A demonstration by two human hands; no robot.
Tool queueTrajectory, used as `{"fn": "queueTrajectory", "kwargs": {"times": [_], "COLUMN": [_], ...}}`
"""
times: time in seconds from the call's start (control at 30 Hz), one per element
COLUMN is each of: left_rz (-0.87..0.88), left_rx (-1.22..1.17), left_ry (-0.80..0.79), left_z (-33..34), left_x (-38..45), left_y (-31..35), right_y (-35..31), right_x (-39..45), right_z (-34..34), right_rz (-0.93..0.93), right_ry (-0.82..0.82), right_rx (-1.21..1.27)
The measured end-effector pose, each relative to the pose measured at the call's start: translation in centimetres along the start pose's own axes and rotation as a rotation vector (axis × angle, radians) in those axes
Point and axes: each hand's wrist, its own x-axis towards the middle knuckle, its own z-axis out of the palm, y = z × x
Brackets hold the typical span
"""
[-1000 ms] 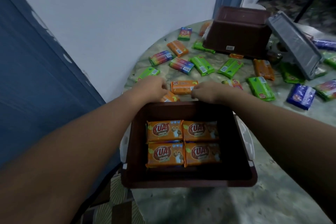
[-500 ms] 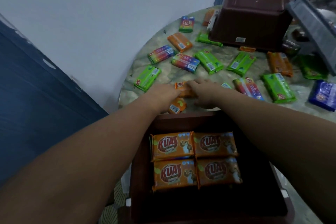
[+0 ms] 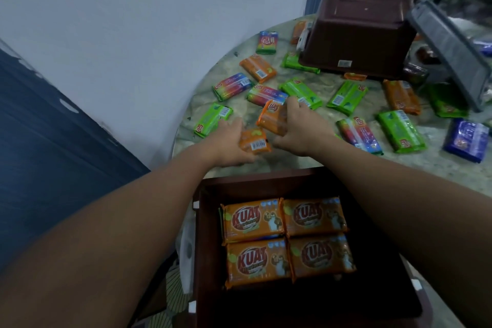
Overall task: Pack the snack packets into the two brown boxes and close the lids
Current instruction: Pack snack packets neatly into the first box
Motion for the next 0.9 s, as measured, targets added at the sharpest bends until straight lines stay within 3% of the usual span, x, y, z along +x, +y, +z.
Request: {"fn": "queueTrajectory", "kwargs": {"times": [0.13, 0.27, 0.37, 0.57, 0.77, 0.9], "left_rz": [-0.060, -0.032, 0.023, 0.079, 0.224, 0.350], "left_rx": [-0.219, -0.098, -0.015, 0.055, 0.125, 0.147], "left_ry": [0.166, 0.330, 0.392, 0.431, 0.276, 0.373], "left_z": [-1.5, -2.3, -2.4, -0.2, 4.7, 6.1], "left_x": [-1.7, -4.6, -7.2, -13.8, -18.9, -19.7], "left_y": [1.0, 2.6, 3.8, 5.7, 3.9, 2.9], "right_y": [-0.4, -0.6, -0.3, 1.1, 2.4, 3.1], "right_x": [-2.2, -5.3, -7.9, -13.9, -19.0, -20.6], "right_z": [-1.3, -2.7, -3.3, -3.6, -2.3, -0.6], "right_rz": [0.001, -0.056, -0.102, -0.122, -0.208, -0.303], "right_ry": [0.152, 0.324, 0.362, 0.239, 0.041, -0.029], "right_rx": [0.100, 0.154, 0.171, 0.164, -0.093, -0.328]}}
